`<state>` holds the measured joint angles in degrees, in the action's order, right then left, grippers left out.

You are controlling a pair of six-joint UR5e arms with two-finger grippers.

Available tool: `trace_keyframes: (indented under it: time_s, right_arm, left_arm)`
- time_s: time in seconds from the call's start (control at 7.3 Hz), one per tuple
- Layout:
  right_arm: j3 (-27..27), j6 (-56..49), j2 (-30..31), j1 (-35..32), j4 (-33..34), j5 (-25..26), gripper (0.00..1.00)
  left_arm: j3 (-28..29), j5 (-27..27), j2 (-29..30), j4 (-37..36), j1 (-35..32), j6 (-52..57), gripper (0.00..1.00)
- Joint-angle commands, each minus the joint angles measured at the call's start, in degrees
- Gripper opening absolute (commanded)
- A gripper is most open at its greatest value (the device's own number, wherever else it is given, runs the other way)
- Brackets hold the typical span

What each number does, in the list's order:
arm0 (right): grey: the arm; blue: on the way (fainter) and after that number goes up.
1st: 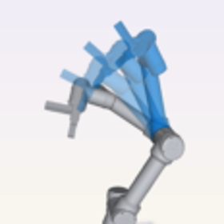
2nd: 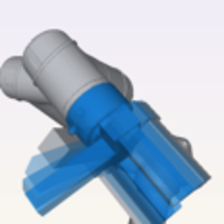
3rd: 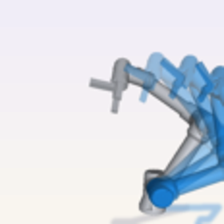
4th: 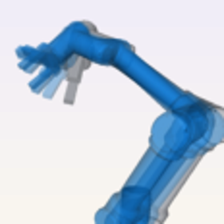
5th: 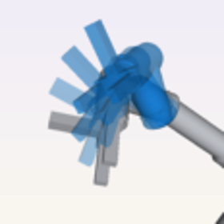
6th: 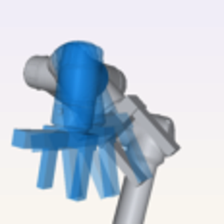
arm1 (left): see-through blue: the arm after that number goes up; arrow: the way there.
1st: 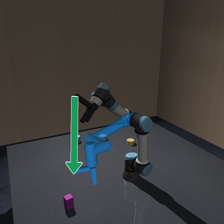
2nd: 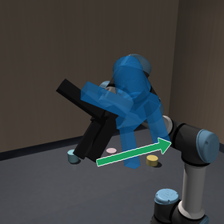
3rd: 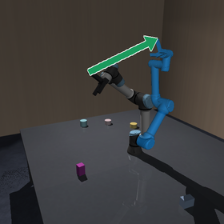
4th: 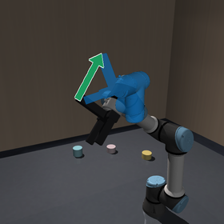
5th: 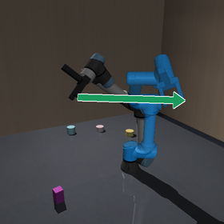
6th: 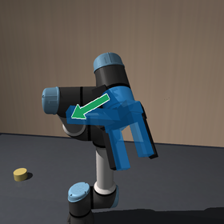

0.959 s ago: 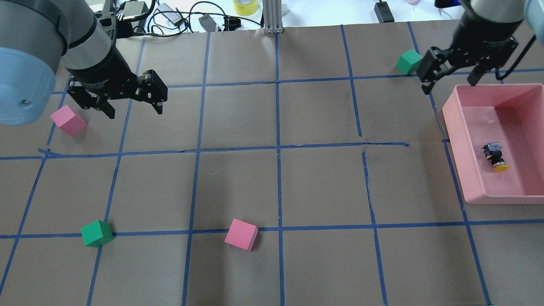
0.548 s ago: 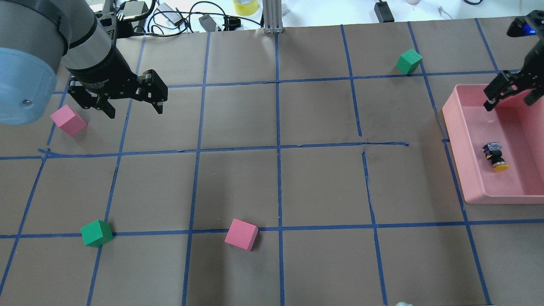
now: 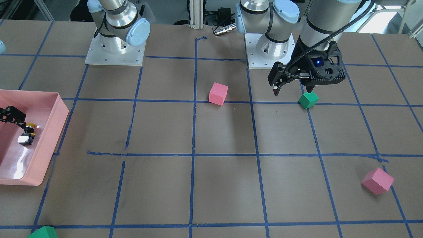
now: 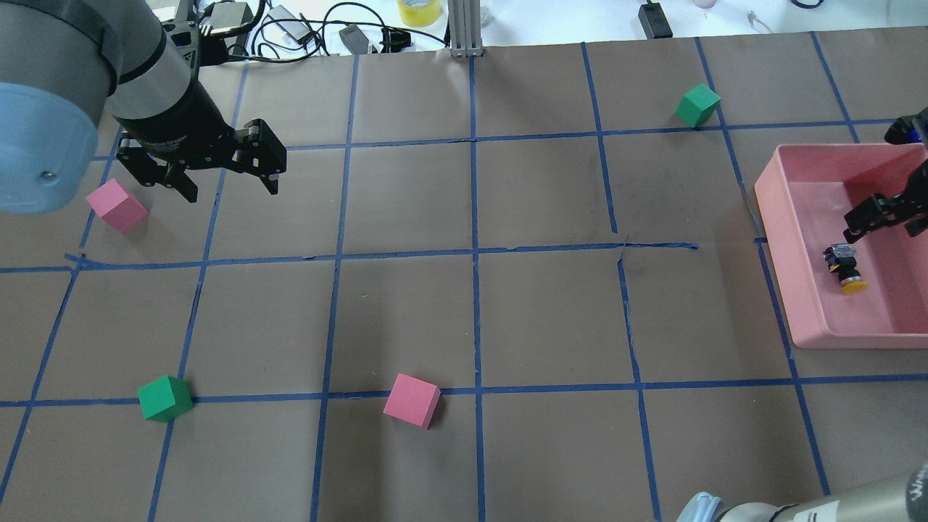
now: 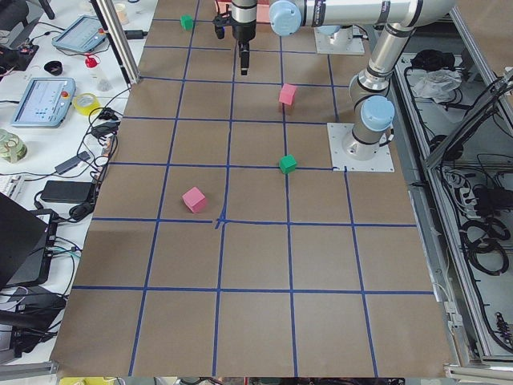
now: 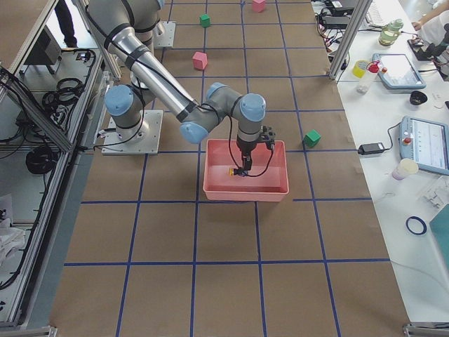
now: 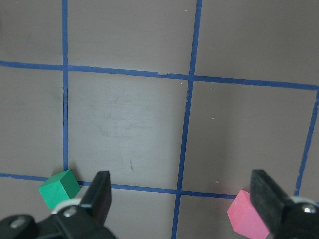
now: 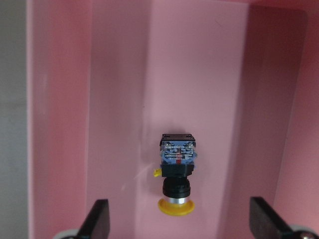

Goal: Align button upright
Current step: 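Move the right gripper over the pink tray down to the black button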

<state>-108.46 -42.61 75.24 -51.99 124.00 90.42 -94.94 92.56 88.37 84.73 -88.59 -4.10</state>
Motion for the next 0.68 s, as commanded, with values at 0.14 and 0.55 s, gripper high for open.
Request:
trace_keyframes:
  time_s: [0.14, 0.55]
  right_arm:
    - [-1.32, -1.60, -2.73, 0.83, 2.91, -2.71, 1.00]
    - [-1.67, -0.89, -2.73, 0.83, 2.82, -3.06, 1.00]
  left_arm:
    - [-0.07, -0.19, 0.05, -0.01, 0.00, -0.47, 1.00]
    - [-0.42, -0.27, 0.05, -0.18, 0.00, -0.47, 1.00]
